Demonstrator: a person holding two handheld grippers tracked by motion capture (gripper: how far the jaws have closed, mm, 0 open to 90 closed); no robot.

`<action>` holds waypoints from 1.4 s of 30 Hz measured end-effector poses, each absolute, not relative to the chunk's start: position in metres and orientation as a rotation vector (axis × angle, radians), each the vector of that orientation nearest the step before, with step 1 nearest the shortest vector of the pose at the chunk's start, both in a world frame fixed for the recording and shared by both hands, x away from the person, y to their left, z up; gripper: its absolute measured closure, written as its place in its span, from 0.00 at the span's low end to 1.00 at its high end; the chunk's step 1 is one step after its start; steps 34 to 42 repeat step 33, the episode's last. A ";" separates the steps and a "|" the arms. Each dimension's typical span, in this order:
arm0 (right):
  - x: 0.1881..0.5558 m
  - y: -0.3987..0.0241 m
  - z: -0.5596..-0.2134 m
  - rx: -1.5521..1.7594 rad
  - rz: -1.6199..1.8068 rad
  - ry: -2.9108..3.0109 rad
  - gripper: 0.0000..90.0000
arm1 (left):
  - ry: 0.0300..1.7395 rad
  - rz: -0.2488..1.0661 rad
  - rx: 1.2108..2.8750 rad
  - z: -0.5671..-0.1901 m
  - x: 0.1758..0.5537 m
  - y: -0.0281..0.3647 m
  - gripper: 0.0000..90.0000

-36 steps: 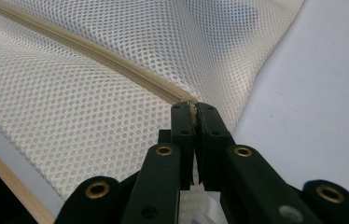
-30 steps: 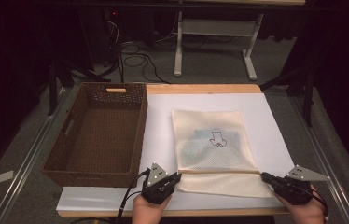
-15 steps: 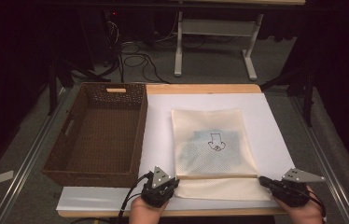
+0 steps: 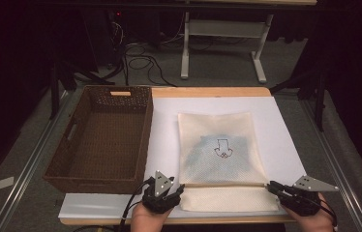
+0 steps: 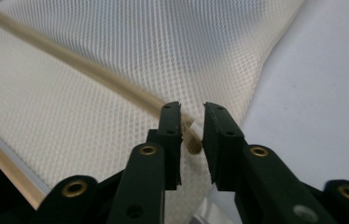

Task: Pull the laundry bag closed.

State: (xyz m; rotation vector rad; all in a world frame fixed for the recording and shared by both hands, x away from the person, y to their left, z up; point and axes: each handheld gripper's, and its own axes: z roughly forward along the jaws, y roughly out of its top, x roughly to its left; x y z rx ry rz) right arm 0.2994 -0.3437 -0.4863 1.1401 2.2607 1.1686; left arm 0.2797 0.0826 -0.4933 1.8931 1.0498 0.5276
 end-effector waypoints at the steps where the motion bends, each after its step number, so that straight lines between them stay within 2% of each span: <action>1: 0.298 -0.345 -0.483 1.142 1.190 2.233 0.80 | 1.041 0.563 1.881 -0.491 0.279 0.083 0.55; 6: 0.295 -0.347 -0.472 1.094 1.282 2.116 0.59 | 1.034 0.670 1.824 -0.480 0.274 0.087 0.43; 9: 0.293 -0.346 -0.464 1.073 1.321 2.057 0.47 | 1.008 0.741 1.776 -0.473 0.269 0.090 0.29; 11: 0.291 -0.345 -0.460 1.058 1.343 2.029 0.39 | 1.004 0.732 1.747 -0.469 0.267 0.091 0.19; 13: 0.290 -0.343 -0.458 1.060 1.339 2.006 0.31 | 1.003 0.716 1.765 -0.468 0.266 0.090 0.14; 16: 0.288 -0.339 -0.456 1.040 1.291 1.963 0.03 | 1.005 0.684 1.785 -0.469 0.267 0.088 0.03; 17: 0.287 -0.338 -0.456 1.041 1.273 1.952 0.00 | 1.013 0.675 1.793 -0.469 0.268 0.088 0.01; 27: 0.288 -0.345 -0.460 1.080 1.266 1.921 0.00 | 1.027 0.643 1.831 -0.473 0.272 0.086 0.00; 33: 0.287 -0.344 -0.459 1.081 1.275 1.912 0.00 | 1.045 0.652 1.842 -0.473 0.273 0.086 0.06; 42: 0.287 -0.344 -0.459 1.081 1.275 1.912 0.00 | 1.045 0.652 1.842 -0.473 0.273 0.086 0.06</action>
